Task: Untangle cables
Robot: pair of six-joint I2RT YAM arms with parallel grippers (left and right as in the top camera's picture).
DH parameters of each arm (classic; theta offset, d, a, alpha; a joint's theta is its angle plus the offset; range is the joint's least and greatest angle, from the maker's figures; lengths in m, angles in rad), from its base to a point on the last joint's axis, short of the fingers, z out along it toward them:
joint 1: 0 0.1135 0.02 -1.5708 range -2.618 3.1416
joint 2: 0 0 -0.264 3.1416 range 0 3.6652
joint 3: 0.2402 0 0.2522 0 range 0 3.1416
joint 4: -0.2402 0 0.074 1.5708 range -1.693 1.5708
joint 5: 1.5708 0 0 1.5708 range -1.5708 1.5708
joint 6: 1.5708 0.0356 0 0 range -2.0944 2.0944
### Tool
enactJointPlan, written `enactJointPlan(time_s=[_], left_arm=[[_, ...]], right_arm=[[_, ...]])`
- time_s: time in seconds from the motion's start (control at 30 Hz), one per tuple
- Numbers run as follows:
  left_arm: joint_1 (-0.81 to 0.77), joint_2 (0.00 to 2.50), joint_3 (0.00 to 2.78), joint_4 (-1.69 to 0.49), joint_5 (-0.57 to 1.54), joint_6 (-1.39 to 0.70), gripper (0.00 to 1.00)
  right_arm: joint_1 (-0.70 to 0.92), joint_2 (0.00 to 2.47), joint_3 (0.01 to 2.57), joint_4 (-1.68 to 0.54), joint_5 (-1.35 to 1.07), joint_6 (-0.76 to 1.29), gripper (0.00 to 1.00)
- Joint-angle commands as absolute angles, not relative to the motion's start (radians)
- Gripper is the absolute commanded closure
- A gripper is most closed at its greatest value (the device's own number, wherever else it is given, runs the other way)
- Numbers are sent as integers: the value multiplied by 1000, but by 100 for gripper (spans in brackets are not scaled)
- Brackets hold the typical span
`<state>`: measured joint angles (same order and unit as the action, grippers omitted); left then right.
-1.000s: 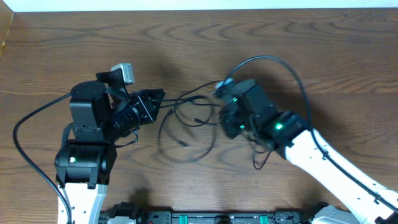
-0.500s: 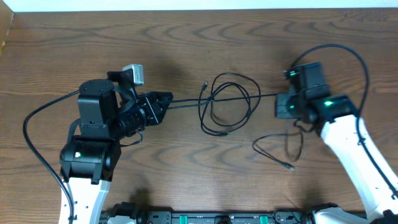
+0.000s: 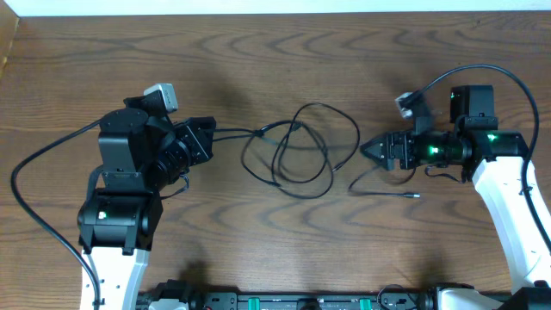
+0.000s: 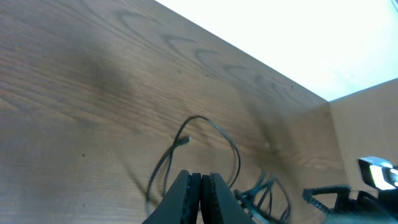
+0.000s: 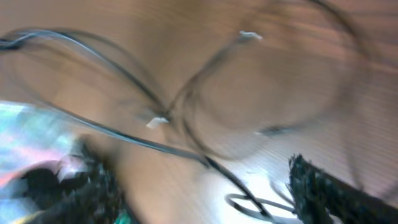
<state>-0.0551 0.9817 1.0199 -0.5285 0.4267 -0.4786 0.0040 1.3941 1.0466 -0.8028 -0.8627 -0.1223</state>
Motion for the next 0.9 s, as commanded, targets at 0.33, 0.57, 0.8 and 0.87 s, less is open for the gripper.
enactJointPlan(time_s=[0.33, 0.57, 0.8, 0.87], left_arm=[[-51, 1076, 1032, -364, 761, -300, 92], [-51, 1098, 1032, -360, 982, -115, 92], [-51, 1104, 1032, -357, 1090, -86, 92], [-51, 1104, 1032, -357, 1092, -86, 92]], right_arm=[[49, 1397, 1042, -774, -1519, -315, 1], [152, 1397, 1042, -692, -1439, -307, 1], [250, 1397, 1042, -558, -972, -145, 1], [258, 1397, 1042, -527, -1000, -143, 1]])
